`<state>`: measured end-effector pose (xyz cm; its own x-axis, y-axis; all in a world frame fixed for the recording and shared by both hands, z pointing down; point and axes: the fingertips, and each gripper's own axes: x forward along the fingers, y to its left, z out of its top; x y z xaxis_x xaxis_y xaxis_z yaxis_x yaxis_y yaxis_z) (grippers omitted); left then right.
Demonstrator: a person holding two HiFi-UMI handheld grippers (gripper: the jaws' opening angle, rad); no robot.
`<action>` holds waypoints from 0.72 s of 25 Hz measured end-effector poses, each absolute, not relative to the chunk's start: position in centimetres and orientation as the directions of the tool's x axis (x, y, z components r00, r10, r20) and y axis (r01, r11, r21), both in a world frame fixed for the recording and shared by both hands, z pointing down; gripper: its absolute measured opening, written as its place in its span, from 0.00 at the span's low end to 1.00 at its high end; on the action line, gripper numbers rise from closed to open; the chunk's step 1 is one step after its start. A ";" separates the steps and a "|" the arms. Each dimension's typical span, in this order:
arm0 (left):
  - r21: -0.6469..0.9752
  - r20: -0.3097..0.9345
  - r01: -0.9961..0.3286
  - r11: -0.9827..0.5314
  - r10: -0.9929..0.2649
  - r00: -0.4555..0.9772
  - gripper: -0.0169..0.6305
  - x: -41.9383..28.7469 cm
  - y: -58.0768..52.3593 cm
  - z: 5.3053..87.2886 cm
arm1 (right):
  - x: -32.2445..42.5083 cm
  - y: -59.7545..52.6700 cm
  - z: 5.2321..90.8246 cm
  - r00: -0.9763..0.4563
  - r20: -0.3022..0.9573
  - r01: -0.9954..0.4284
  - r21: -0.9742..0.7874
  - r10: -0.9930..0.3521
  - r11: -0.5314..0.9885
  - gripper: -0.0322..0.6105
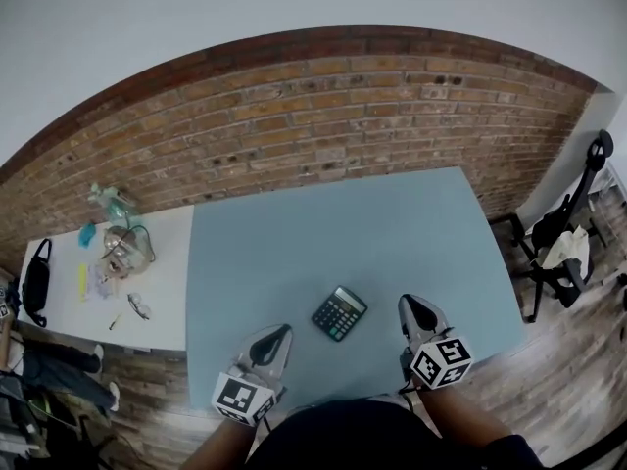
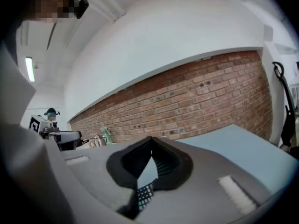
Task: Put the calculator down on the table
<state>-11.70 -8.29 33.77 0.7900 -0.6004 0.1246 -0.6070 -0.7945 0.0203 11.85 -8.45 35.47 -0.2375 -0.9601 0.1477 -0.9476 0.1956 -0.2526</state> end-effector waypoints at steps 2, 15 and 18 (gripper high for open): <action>0.051 0.107 -0.627 -0.777 -0.620 0.777 0.00 -11.9 -8.3 32.7 | 11.9 -8.3 34.0 -0.229 0.117 -0.958 -0.203 -0.966 0.203 0.06; 0.004 0.071 -0.623 -0.782 -0.622 0.780 0.00 -14.1 -8.1 34.3 | 10.1 -5.4 33.9 -0.214 0.074 -0.954 -0.230 -0.974 0.192 0.06; 0.027 0.089 -0.625 -0.780 -0.621 0.779 0.00 -15.3 -9.3 34.0 | 8.9 -6.4 34.2 -0.208 0.090 -0.954 -0.239 -0.974 0.181 0.06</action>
<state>-15.33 -9.33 33.97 0.7786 -0.6212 0.0887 -0.6253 -0.7799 0.0270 8.89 -6.37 34.19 -0.2077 -0.9741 0.0895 -0.9539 0.1814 -0.2390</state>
